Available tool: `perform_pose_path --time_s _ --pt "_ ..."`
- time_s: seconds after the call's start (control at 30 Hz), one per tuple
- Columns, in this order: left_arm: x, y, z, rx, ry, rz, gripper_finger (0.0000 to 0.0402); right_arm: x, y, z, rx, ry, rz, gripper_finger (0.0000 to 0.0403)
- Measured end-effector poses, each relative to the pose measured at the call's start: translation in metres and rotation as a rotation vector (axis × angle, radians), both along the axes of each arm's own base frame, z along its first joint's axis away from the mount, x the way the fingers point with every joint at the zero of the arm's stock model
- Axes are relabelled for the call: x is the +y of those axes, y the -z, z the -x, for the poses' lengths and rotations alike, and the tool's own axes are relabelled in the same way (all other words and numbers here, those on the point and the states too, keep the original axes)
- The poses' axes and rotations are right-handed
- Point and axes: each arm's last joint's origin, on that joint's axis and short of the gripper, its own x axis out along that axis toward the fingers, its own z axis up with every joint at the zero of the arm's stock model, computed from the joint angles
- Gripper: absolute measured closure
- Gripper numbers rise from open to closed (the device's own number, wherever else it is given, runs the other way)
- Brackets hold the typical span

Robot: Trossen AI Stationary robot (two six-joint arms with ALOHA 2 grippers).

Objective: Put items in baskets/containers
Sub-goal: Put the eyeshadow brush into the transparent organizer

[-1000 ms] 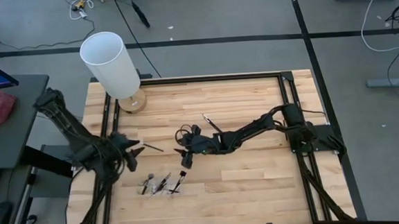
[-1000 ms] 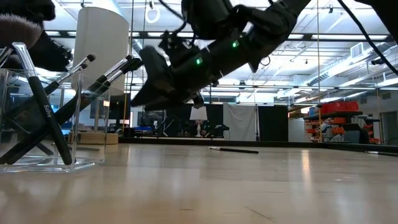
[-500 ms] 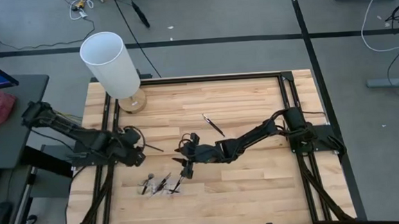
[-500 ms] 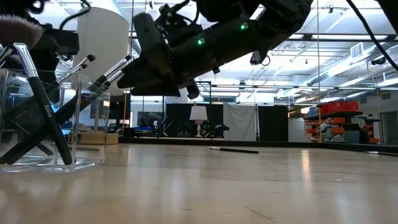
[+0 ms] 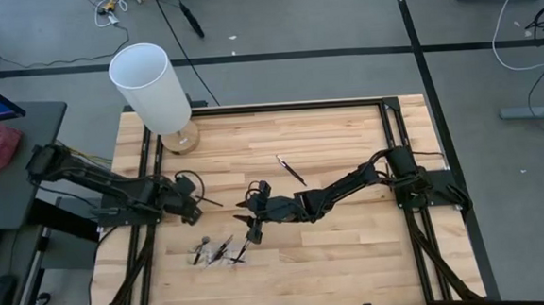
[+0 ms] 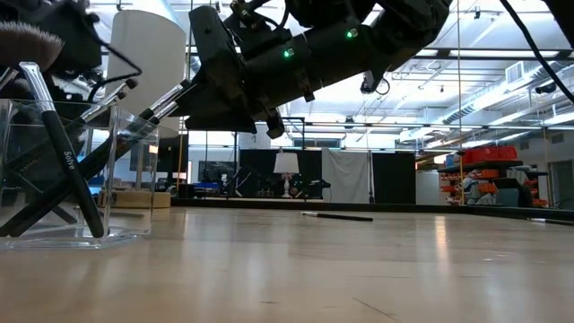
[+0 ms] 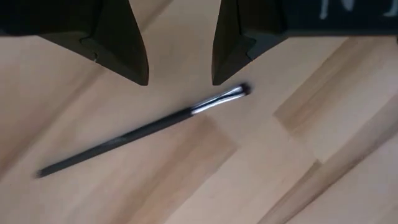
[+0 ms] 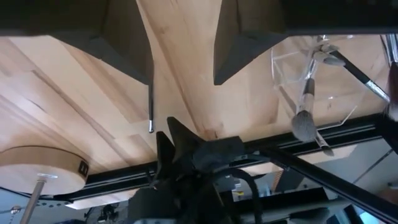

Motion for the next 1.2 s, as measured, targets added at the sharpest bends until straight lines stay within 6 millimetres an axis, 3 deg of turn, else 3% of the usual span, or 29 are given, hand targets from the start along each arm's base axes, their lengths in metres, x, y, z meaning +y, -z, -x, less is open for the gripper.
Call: perform_pose_path --time_s 0.3,0.67,0.9,1.2 --pt "0.011 0.017 0.008 0.040 0.011 -0.061 0.0220 0.000 0.000 0.000 -0.004 0.001 -0.004 0.0234" --pt "0.028 0.008 -0.014 -0.095 0.082 -0.312 0.0220 0.000 -0.003 -0.001 -0.036 0.001 -0.011 0.0234" --pt "0.038 0.003 -0.023 -0.174 0.050 -0.328 0.0220 0.000 -0.003 -0.001 -0.037 0.002 -0.016 0.0234" --pt "0.028 0.010 -0.026 -0.315 0.081 -0.240 0.0220 0.000 -0.003 -0.001 -0.038 0.006 -0.029 0.0234"
